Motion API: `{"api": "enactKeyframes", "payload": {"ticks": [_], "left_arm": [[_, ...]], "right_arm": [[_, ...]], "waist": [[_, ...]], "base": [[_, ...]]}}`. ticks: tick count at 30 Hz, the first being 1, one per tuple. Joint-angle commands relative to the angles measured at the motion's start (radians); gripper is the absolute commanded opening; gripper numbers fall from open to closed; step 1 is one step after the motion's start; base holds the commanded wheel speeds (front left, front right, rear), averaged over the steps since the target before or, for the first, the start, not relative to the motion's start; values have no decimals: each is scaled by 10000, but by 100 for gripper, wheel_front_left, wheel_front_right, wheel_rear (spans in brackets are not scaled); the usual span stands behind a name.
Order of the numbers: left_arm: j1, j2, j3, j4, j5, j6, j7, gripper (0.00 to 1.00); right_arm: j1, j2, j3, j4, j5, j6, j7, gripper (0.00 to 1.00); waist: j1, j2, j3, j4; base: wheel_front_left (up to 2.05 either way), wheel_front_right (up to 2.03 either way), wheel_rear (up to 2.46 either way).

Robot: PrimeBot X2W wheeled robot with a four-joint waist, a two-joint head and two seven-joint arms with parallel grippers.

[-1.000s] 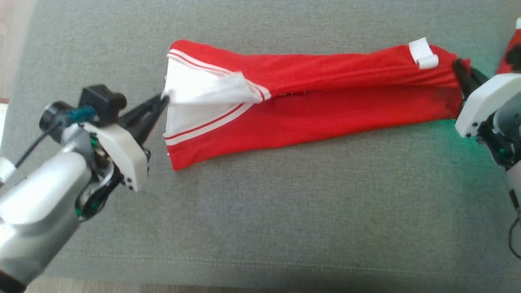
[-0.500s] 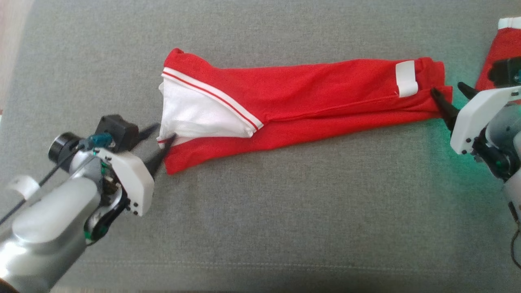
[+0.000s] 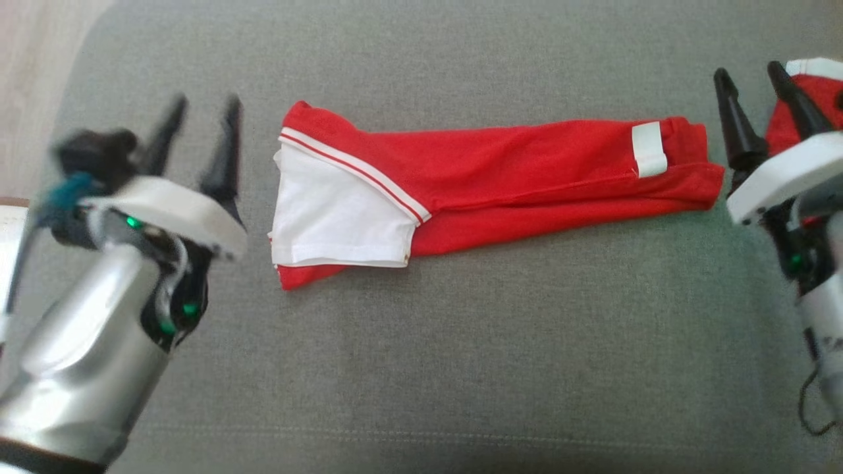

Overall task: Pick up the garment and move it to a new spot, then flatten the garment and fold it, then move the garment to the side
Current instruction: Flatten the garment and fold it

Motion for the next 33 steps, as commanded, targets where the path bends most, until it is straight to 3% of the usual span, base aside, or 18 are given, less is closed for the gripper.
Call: {"api": "enactKeyframes", "payload": {"ticks": [1,3,7,14,23,33], "left_arm": [[70,72,1215,-618,345,130,-118,100],[801,-497,2595,-1258,891,181,-120,100],[2291,-1807,4527,-2071,1928,-278,-121,100],[3592,-3440,5953,-2314,3560,-1277,-123,100],[3662,-3991,6668,-1889,4470,-2319,-123,100],[3330,-4181,6745,-1587,4709,-2767,-123,100]], "right_arm": [[338,70,-12,-432,-284,65,-411,100],[632,326,-155,-649,-712,65,-1012,100],[1308,984,-359,-994,-1492,65,-1836,100],[2150,1993,-1082,-1092,-2302,65,-2325,100],[1863,2503,-2259,-849,-2985,65,-1680,100],[529,2723,-4261,621,-4043,65,-423,100]], "waist": [[1,-1,-99,67],[1,-1,-203,98],[1,-1,-351,125],[1,-1,-506,216],[1,-1,-187,438],[1,-1,406,796]], "base": [[0,0,0],[0,0,0],[0,0,0],[0,0,0],[0,0,0],[0,0,0]]}}
